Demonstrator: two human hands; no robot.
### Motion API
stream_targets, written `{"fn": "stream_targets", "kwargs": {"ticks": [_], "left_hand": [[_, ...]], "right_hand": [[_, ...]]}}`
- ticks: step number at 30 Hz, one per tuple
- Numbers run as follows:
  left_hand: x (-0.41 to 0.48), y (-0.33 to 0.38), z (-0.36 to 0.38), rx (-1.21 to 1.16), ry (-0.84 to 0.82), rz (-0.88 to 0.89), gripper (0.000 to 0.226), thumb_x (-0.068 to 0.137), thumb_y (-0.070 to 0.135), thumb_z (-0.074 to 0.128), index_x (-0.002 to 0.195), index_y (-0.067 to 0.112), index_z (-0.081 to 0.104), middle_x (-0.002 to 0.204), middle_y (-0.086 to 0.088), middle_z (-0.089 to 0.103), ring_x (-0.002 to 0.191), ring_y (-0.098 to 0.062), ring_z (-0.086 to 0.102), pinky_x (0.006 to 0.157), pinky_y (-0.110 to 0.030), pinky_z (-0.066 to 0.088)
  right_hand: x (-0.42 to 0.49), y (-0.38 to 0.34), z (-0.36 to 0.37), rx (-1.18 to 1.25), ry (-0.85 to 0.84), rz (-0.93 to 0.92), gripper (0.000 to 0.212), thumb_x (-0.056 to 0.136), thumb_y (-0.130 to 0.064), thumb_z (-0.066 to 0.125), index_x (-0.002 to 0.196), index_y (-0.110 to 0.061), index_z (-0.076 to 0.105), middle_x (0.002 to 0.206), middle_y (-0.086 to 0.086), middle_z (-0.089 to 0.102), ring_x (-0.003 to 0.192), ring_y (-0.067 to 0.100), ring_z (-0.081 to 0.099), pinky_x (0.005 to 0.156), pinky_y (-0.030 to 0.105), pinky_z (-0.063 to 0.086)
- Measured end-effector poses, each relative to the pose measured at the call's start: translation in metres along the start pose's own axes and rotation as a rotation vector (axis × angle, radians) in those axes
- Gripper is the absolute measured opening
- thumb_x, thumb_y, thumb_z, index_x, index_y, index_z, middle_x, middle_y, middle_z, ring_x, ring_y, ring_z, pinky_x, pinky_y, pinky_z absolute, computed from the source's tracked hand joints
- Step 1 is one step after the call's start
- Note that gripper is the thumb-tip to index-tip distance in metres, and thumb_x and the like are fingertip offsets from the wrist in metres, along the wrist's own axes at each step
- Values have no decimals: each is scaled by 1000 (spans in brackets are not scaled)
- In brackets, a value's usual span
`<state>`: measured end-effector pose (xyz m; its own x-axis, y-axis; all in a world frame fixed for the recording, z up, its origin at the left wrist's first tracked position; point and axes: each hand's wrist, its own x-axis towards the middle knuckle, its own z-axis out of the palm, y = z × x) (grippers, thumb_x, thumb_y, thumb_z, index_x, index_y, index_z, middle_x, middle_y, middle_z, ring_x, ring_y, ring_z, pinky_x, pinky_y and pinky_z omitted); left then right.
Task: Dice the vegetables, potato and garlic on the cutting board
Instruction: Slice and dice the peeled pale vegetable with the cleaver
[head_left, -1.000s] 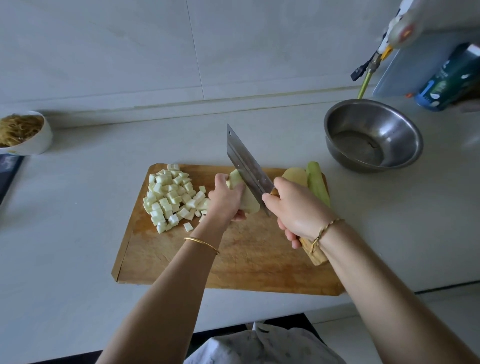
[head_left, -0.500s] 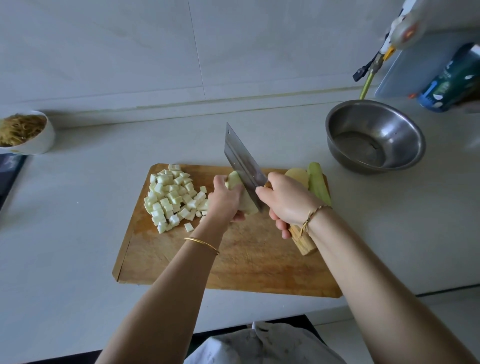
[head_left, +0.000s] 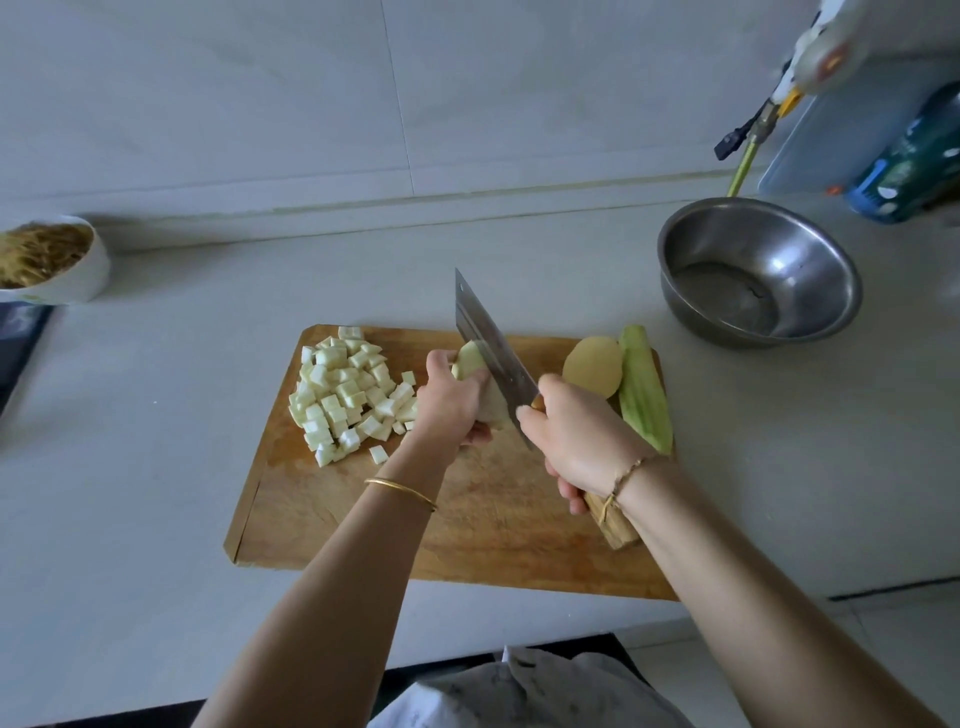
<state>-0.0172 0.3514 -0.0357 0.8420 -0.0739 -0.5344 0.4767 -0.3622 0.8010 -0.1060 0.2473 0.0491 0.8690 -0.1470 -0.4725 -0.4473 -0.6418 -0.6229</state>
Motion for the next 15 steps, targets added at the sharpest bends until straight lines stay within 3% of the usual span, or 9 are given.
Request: {"fn": "stream_targets", "kwargs": {"ticks": [5,7,10,13,15], "left_hand": [[1,0,1,14,-8,-3,27,97,33,48,119,27,34,106,-22,59,54,-26,61,52,-35,55],[0,1,1,3,-11,-6,26,97,33,48,118,28,34,106,-22,59,56,-26,61,53,-36,55],[-1,0,-1,-12,-22,-14,26,96,33,49,117,29,34,109,-21,57,62,-29,64,54,-36,56],[-3,-1,-3,-20,-32,-11,26,96,31,48,117,31,33,110,-21,57,62,-28,63,54,-36,57],[-6,-1,-3,-17,-33,-4,28,96,30,47,120,31,33,109,-20,58,59,-26,62,53,-34,57]], "right_hand": [[13,8,9,-48,-6,-30,23,100,-23,38,79,-14,36,65,6,47,24,10,43,29,16,28],[21,11,15,-105,15,-41,27,100,-25,41,75,-16,35,65,2,47,35,11,47,31,17,27],[29,20,27,-119,31,-26,20,100,-25,42,84,-14,41,71,0,48,50,12,45,40,22,30],[33,26,41,-94,41,-3,15,101,-24,39,100,-9,43,74,4,53,45,14,46,36,26,38],[32,28,46,-19,49,21,18,101,-27,37,99,-10,41,73,8,54,40,17,47,31,26,38]]}}
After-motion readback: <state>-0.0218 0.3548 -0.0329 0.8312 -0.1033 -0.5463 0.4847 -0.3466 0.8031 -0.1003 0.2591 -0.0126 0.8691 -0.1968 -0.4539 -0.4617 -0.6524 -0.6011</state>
